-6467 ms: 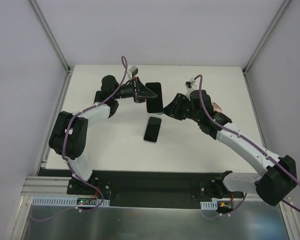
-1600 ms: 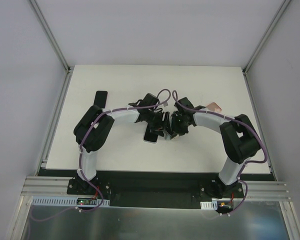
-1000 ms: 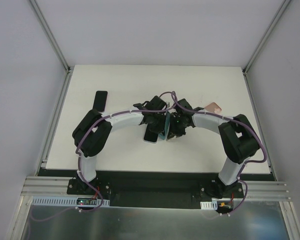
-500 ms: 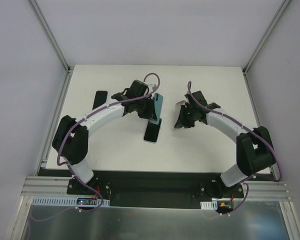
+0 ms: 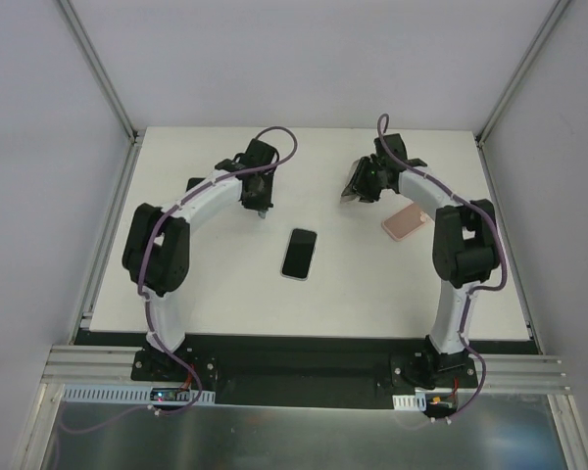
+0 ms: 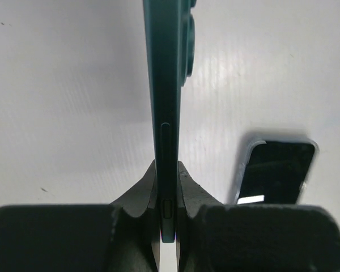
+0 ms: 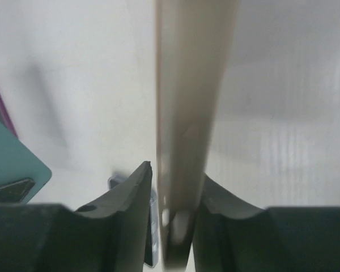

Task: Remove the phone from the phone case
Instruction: Place the phone case at the center of the board, then place the phone at the center of the board.

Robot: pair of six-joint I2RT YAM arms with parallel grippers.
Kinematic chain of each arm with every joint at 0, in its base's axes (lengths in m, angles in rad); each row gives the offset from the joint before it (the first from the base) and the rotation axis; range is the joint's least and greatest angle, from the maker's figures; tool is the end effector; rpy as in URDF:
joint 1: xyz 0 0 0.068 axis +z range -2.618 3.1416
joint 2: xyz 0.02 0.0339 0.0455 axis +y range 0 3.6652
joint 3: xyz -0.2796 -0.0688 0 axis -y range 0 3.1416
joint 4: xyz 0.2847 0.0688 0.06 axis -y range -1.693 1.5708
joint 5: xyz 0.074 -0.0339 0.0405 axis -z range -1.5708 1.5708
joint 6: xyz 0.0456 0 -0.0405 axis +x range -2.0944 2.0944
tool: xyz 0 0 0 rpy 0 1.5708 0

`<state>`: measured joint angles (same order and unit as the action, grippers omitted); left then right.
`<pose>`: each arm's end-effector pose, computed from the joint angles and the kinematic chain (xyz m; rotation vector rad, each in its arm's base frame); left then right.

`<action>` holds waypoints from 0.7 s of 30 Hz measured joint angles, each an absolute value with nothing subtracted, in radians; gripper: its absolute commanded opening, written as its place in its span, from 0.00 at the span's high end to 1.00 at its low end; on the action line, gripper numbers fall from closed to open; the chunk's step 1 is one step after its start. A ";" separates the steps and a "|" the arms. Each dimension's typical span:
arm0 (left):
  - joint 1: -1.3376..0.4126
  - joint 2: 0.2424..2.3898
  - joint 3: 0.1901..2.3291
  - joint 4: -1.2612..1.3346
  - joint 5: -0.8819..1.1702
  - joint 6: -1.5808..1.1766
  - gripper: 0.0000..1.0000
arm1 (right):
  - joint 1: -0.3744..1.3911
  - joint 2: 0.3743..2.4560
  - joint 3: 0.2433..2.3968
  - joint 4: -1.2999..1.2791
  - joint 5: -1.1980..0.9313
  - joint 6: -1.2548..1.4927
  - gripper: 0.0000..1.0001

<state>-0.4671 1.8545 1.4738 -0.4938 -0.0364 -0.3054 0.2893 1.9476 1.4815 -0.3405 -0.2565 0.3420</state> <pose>0.4129 -0.2064 0.2401 0.1830 2.4606 -0.2957 0.4624 0.1497 0.2139 -0.0617 2.4276 0.5998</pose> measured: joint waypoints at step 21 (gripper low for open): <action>-0.450 2.153 1.800 -0.644 -0.420 -0.200 0.17 | 0.228 1.639 1.160 -0.391 -0.131 0.324 0.04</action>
